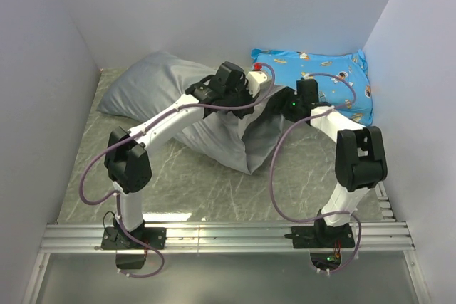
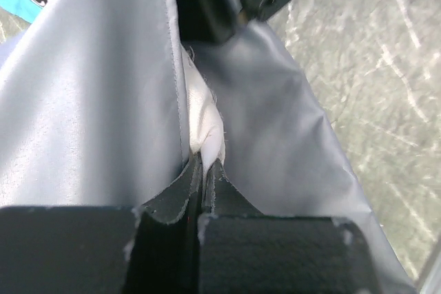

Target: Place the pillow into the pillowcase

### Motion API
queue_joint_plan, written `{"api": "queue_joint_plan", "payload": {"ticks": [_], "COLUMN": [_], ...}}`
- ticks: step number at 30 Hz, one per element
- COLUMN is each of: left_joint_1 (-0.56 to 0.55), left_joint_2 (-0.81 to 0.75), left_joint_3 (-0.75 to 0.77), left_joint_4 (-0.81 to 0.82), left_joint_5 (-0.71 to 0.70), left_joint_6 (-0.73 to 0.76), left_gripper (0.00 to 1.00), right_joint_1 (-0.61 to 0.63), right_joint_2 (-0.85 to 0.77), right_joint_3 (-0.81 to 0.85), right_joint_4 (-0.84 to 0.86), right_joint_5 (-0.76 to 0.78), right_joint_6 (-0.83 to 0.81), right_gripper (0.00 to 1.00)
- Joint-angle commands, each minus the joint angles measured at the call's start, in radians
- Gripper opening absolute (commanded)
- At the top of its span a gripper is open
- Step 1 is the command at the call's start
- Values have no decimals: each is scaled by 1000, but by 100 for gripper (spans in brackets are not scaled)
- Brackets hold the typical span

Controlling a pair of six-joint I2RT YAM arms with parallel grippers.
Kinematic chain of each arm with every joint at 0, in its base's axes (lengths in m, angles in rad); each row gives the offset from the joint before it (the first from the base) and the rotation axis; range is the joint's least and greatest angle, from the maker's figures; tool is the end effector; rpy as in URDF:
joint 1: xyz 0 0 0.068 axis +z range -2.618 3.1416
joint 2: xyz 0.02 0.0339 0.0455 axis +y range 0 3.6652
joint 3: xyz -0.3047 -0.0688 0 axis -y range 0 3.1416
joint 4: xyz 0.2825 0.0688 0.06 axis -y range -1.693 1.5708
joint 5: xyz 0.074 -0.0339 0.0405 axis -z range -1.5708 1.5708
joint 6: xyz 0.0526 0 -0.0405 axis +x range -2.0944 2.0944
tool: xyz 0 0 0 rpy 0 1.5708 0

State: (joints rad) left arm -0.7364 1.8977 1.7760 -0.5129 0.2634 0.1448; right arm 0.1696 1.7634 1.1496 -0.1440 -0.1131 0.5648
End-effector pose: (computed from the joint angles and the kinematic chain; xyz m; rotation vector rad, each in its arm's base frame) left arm 0.3657 -0.3500 0.3533 1.0933 1.9662 -0.6152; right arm 0.4283 0.0794 0.2121 0.4096 2.3408 0.4927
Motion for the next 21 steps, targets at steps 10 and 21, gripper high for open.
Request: {"api": "queue_joint_plan", "payload": {"ticks": [10,21], "left_joint_1": [42,72], "left_joint_2": [21,66], "left_joint_3": [132,207], "left_joint_4": [33,40], "left_joint_5": [168,289], "left_joint_6": [-117,-234], "left_gripper": [0,0], "right_joint_1": [-68,22], "right_joint_2": [-486,-432], "right_joint_3": [-88,-255], "right_joint_4": [-138,92], "right_joint_5": [-216,-284], "right_joint_6": [-276,-19], "right_gripper": [81,33]}}
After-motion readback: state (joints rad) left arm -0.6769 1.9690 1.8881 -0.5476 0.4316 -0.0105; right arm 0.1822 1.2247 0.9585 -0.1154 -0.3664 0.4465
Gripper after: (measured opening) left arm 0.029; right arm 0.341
